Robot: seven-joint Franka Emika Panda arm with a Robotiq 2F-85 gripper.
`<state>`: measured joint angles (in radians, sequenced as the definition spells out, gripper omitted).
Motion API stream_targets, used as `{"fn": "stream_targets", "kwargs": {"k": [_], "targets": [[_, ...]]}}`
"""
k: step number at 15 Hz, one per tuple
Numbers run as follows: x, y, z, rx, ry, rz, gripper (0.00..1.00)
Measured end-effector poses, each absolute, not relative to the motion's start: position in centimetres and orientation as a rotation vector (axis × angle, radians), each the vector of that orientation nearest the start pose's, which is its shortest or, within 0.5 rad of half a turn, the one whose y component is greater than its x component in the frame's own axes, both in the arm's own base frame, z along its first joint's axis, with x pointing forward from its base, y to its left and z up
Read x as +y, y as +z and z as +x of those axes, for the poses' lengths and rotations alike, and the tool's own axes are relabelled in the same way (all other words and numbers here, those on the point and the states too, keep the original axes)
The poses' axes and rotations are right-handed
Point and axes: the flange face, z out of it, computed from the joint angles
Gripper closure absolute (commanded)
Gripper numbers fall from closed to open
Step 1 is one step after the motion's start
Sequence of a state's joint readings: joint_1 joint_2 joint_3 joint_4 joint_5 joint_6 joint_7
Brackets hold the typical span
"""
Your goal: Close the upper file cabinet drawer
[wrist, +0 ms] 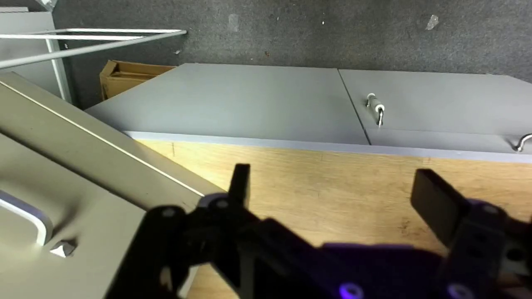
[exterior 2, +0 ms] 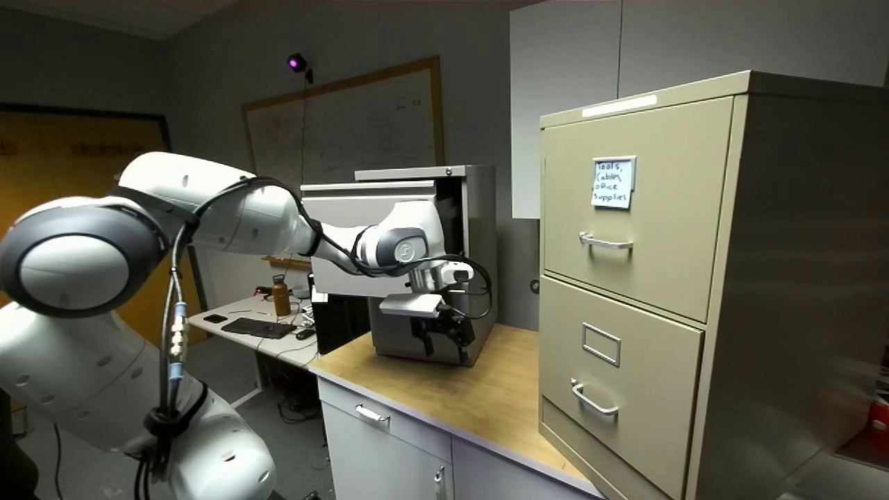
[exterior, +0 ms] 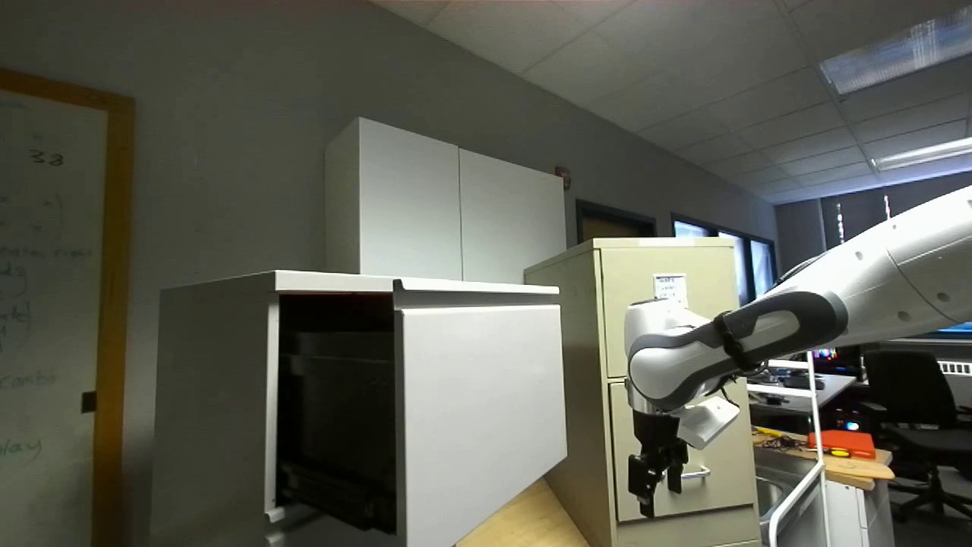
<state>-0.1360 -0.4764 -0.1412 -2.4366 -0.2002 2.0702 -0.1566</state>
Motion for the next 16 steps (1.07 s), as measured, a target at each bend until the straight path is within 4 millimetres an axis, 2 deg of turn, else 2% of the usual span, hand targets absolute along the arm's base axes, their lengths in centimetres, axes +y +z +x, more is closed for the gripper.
{"fn": "stream_targets", "kwargs": {"k": [6, 9, 11, 12, 14, 16], "targets": [[-12.5, 48.5, 39.7, 0.027, -0.147, -3.276, 0.00], [-11.6, 49.7, 40.1, -0.005, -0.193, -3.286, 0.00], [-10.8, 51.2, 40.3, -0.032, -0.245, -3.294, 0.01], [-10.4, 52.2, 40.4, -0.047, -0.281, -3.299, 0.26], [-9.5, 54.4, 40.3, -0.077, -0.362, -3.308, 0.26], [-8.5, 56.8, 39.9, -0.106, -0.456, -3.310, 0.41]]}}
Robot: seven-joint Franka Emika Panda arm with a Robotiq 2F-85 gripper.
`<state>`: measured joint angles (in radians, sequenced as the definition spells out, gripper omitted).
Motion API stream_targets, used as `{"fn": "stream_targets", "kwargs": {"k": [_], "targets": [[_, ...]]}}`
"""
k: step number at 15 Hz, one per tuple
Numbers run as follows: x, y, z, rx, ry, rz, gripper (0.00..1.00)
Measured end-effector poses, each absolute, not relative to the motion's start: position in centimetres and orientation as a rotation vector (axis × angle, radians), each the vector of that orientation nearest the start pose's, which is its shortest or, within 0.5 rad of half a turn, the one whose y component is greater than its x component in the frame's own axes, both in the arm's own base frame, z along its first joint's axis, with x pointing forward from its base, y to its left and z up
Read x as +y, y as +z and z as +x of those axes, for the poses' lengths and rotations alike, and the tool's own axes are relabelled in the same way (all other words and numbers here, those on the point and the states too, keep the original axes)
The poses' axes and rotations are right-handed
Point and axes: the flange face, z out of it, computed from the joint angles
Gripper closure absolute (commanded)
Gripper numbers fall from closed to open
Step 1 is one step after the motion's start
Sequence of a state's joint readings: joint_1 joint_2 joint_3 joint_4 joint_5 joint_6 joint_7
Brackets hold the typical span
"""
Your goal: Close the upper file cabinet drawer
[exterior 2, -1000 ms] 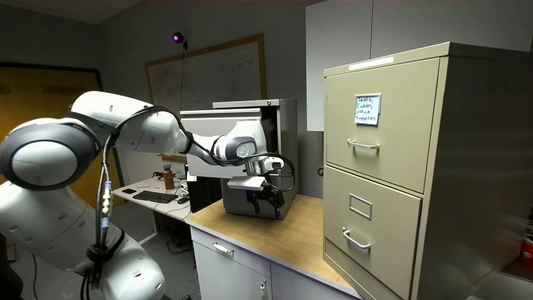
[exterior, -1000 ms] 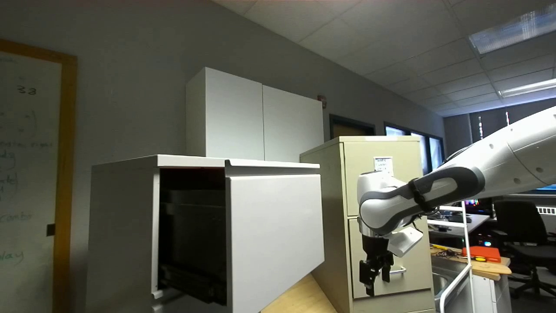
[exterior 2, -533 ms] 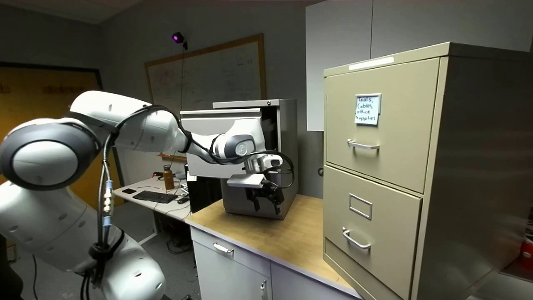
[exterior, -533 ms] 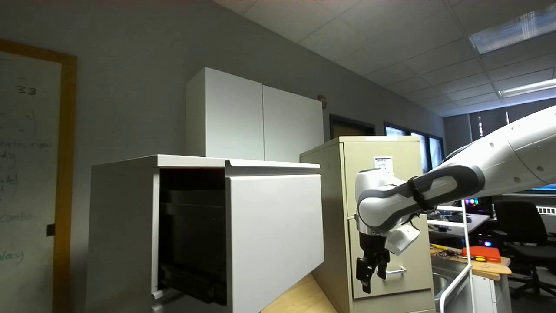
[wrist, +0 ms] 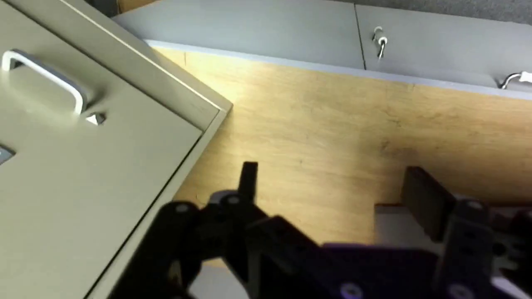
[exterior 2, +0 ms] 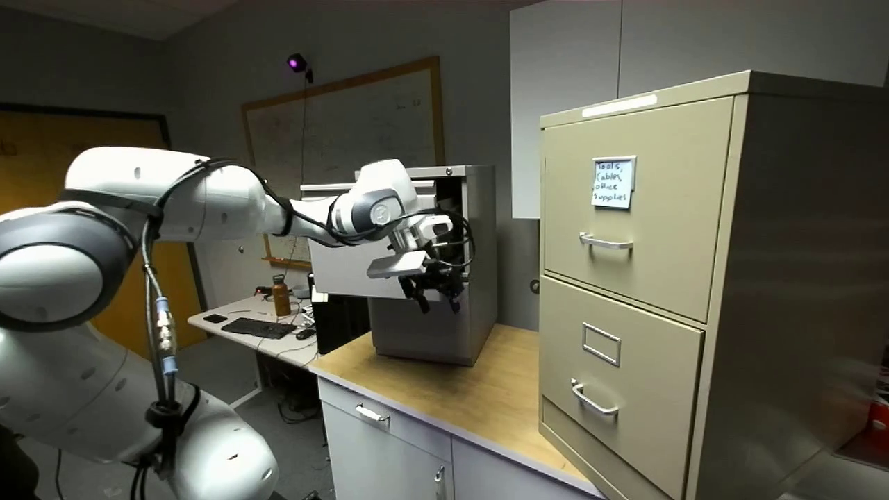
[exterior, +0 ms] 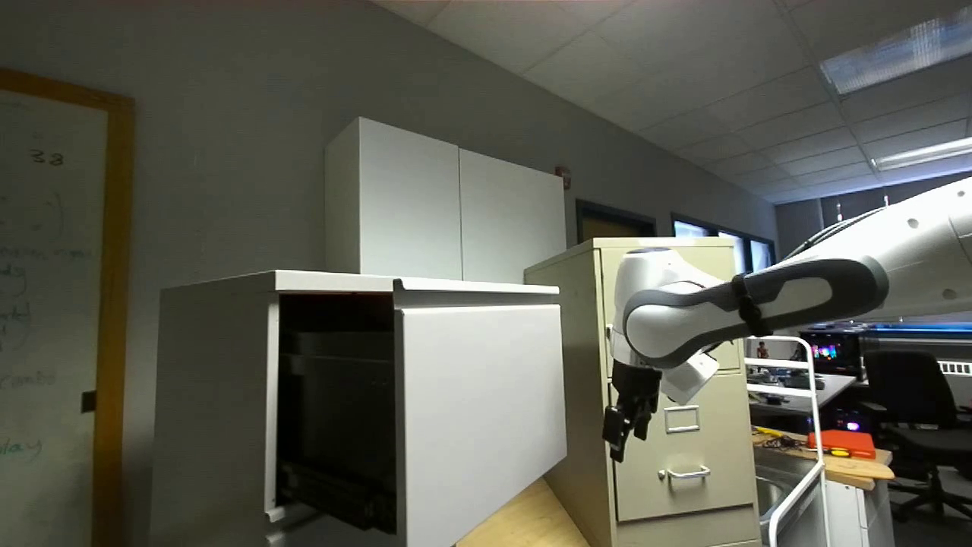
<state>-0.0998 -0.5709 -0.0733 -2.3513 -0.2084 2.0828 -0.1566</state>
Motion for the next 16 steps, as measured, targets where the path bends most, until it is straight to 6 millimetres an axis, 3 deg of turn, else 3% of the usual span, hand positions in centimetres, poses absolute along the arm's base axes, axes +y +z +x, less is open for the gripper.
{"fn": "stream_targets", "kwargs": {"k": [7, 11, 16], "targets": [[-4.5, 64.6, 38.2, -0.231, -0.830, -3.264, 0.96], [-2.2, 66.8, 38.3, -0.315, -1.014, -3.192, 1.00], [0.4, 67.9, 38.7, -0.392, -1.145, -3.090, 1.00]]}}
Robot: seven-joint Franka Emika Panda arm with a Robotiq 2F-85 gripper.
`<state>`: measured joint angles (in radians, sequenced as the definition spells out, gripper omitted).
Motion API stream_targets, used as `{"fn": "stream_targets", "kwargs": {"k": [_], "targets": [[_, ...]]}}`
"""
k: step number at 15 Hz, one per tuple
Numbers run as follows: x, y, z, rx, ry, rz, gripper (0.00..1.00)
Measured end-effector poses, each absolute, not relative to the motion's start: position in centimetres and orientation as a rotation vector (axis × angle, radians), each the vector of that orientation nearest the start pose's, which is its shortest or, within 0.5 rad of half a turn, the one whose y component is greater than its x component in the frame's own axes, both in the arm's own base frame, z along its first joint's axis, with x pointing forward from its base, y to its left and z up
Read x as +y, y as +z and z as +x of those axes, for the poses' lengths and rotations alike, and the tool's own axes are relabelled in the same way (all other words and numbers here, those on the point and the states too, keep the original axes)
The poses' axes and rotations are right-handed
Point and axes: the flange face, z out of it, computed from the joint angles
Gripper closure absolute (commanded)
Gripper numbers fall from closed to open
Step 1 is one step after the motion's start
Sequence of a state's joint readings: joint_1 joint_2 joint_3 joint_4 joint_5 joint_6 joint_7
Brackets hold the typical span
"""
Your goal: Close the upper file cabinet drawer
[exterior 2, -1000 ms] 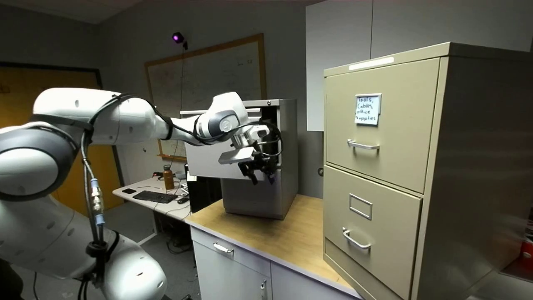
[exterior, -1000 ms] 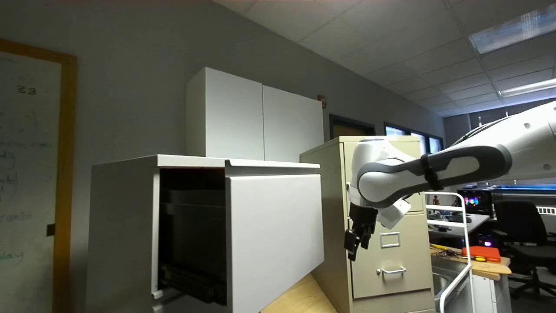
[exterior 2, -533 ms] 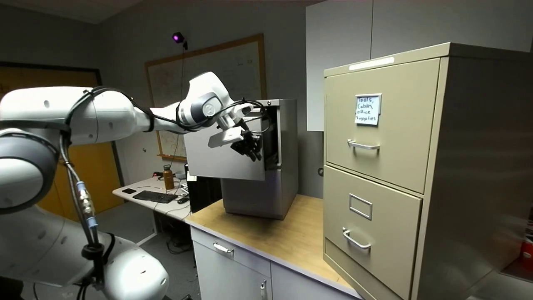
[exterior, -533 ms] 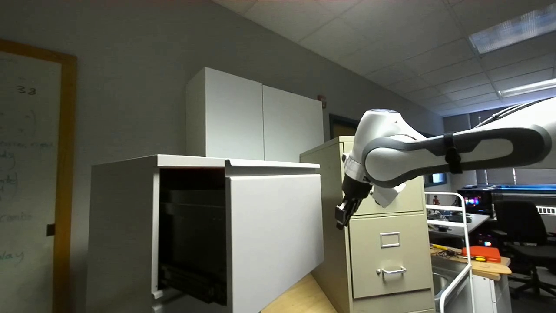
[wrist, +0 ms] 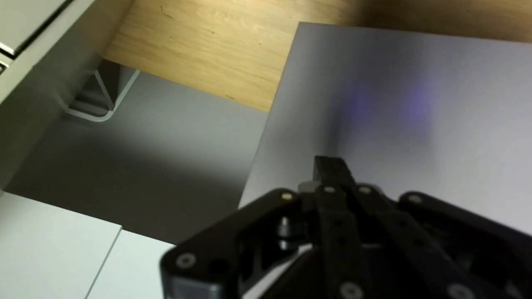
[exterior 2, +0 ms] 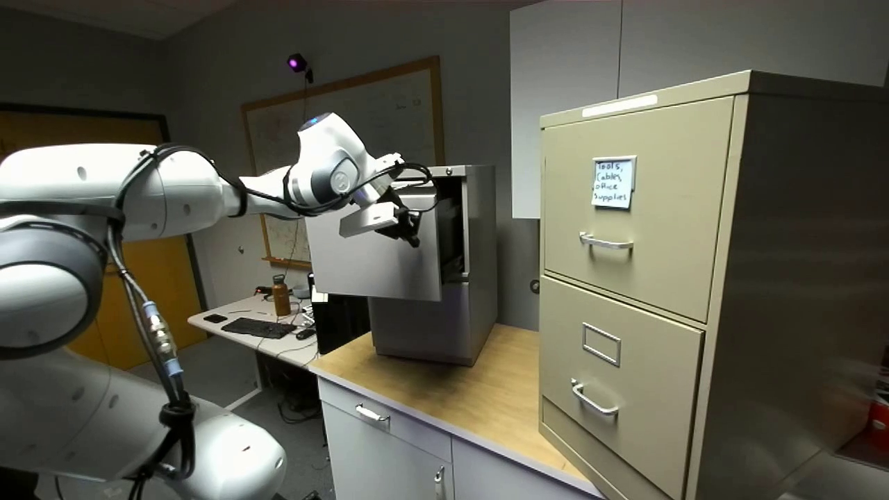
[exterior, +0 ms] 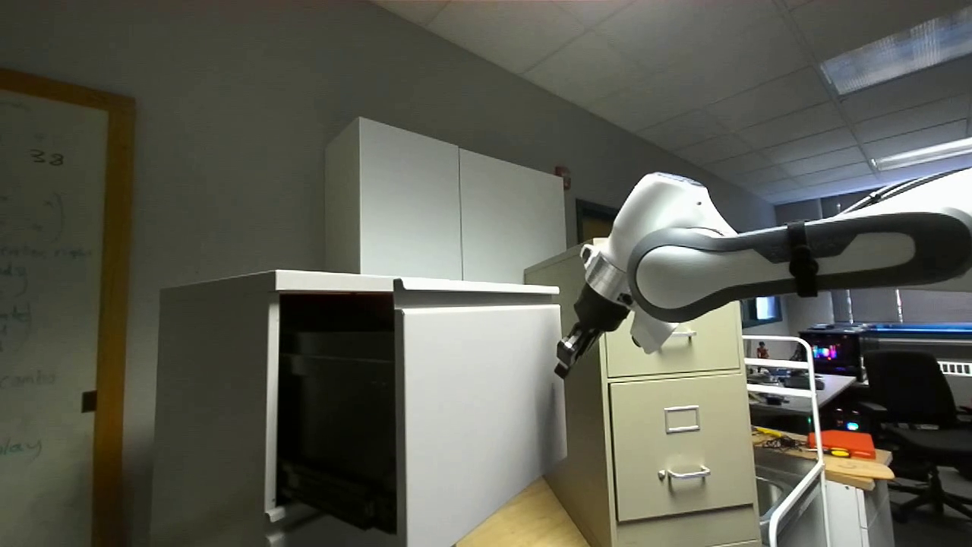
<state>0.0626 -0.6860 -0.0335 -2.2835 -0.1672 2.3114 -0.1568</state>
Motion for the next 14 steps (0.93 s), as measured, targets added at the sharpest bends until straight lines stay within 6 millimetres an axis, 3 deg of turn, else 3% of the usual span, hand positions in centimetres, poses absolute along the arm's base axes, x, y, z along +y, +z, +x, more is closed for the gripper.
{"fn": "stream_targets", "kwargs": {"k": [7, 14], "targets": [[2.1, 68.7, 39.6, -0.481, -1.168, -3.027, 1.00], [2.8, 69.2, 44.4, -0.583, -1.121, -2.982, 1.00]]}}
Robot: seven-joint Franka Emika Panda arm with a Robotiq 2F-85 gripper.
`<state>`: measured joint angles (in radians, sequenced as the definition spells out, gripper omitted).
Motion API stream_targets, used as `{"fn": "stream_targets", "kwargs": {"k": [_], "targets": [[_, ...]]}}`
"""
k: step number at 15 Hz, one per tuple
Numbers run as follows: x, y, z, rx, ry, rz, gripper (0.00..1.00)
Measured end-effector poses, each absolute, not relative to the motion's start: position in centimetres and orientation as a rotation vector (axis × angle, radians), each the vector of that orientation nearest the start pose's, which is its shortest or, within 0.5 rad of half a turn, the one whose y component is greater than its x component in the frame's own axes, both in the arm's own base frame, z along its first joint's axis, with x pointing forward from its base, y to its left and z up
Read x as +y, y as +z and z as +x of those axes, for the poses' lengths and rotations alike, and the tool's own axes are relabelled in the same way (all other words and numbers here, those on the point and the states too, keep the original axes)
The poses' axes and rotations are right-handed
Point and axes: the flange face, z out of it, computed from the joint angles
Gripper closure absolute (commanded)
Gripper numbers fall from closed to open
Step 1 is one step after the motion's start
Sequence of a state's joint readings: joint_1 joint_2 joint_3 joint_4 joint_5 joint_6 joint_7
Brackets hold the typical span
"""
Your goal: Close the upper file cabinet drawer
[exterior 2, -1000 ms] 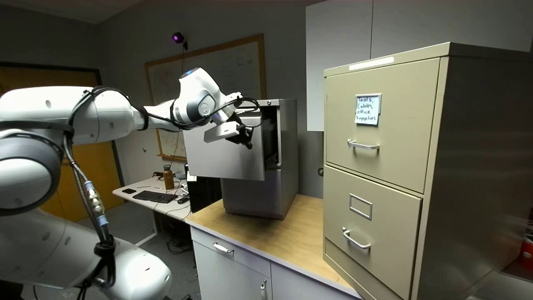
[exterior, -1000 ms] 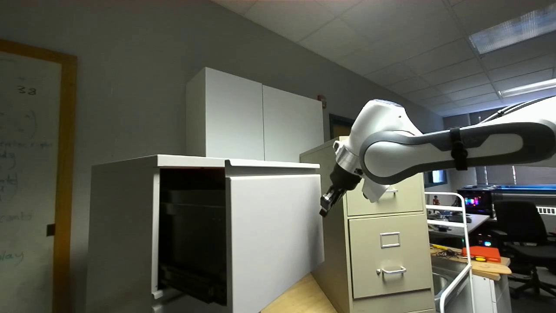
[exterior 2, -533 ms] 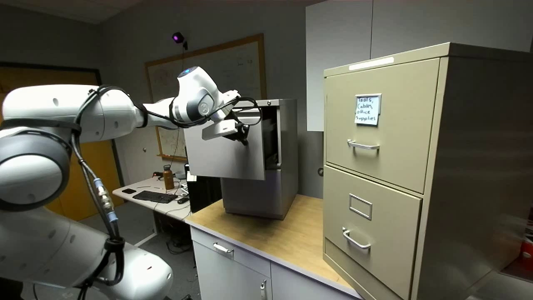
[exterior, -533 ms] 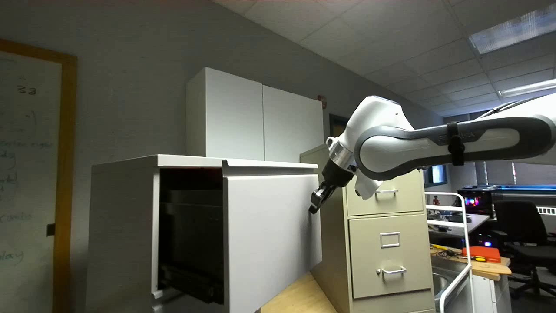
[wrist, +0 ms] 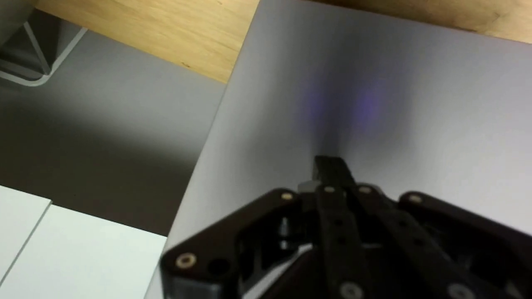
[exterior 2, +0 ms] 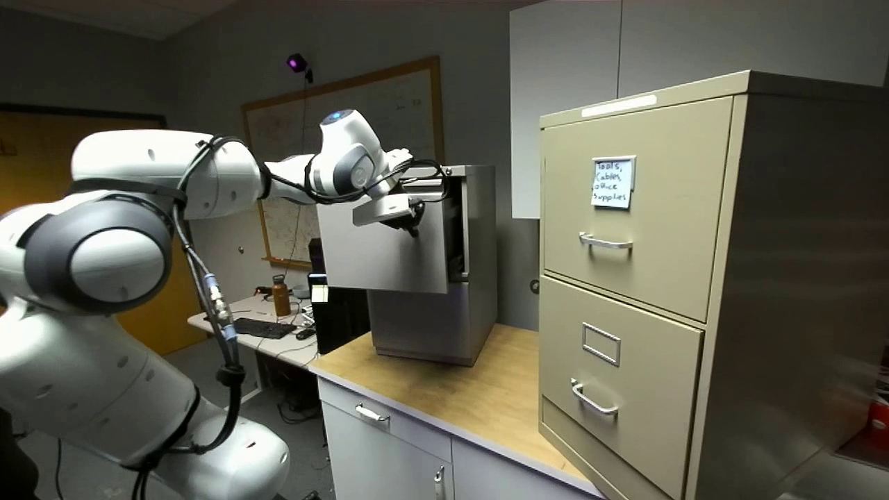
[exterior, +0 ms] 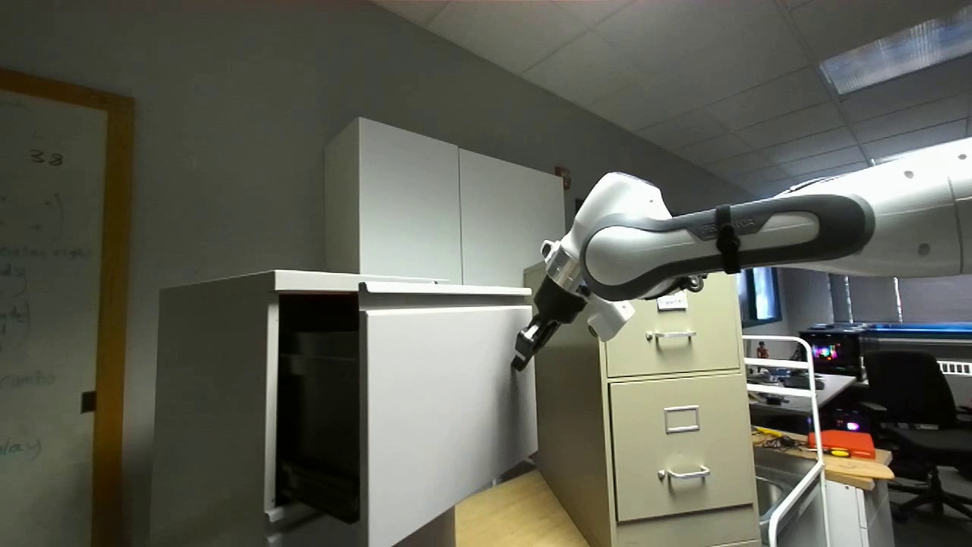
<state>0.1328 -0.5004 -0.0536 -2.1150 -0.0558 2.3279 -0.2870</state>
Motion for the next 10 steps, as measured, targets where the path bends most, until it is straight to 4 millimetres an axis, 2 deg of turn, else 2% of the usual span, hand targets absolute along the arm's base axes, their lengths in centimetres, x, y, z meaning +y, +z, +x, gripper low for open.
{"fn": "stream_targets", "kwargs": {"k": [4, 10], "targets": [[4.9, 69.8, 48.5, -0.636, -1.104, -2.968, 1.00], [10.7, 71.0, 55.0, -0.760, -1.048, -2.948, 1.00]]}}
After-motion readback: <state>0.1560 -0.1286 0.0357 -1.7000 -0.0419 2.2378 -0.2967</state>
